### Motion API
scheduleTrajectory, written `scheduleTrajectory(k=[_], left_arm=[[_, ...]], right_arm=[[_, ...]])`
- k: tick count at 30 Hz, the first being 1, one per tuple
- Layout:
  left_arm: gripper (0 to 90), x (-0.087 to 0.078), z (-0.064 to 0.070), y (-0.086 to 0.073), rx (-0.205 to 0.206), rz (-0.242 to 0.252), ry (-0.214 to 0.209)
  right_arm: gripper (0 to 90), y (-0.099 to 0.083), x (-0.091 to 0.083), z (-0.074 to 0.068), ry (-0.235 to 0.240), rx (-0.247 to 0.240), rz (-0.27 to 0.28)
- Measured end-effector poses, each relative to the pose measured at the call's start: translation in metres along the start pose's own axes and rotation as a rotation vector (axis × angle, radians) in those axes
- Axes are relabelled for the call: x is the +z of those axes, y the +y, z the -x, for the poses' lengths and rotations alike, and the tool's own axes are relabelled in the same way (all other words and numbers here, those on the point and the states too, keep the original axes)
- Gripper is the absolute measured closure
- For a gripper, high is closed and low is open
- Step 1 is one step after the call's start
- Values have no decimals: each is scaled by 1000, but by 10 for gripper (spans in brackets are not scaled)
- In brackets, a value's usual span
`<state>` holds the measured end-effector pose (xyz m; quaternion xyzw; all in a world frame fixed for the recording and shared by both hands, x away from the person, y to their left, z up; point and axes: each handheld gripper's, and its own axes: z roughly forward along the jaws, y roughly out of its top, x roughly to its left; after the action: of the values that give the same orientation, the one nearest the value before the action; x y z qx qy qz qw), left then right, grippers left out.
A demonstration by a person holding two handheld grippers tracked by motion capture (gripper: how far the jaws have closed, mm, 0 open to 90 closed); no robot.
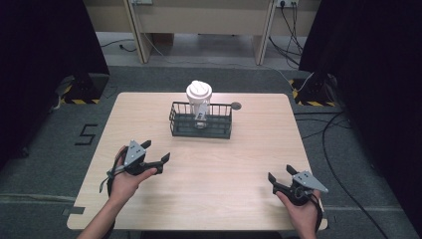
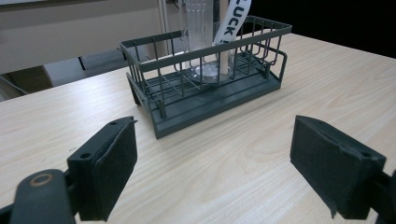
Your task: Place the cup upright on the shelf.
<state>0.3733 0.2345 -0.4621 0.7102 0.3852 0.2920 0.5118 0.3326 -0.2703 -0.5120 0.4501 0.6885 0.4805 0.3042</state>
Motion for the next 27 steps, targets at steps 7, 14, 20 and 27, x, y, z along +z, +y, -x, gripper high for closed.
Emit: scheduleTrajectory(k=[7,14,20,27], left_arm=[[146,-14,-7,-4,-10,11,24],[146,-27,-14,-12,-25,17,47],[146,-38,-19,-20,-33,16,73],[146,-49,-27,-31,-48,7,95]], right_arm=[[222,0,0,0,-2,-3,-2],[221,0,0,0,-5,-6,0],[220,0,0,-1,-5,-5,-1],[219,0,0,-1,-6,-8,-2]])
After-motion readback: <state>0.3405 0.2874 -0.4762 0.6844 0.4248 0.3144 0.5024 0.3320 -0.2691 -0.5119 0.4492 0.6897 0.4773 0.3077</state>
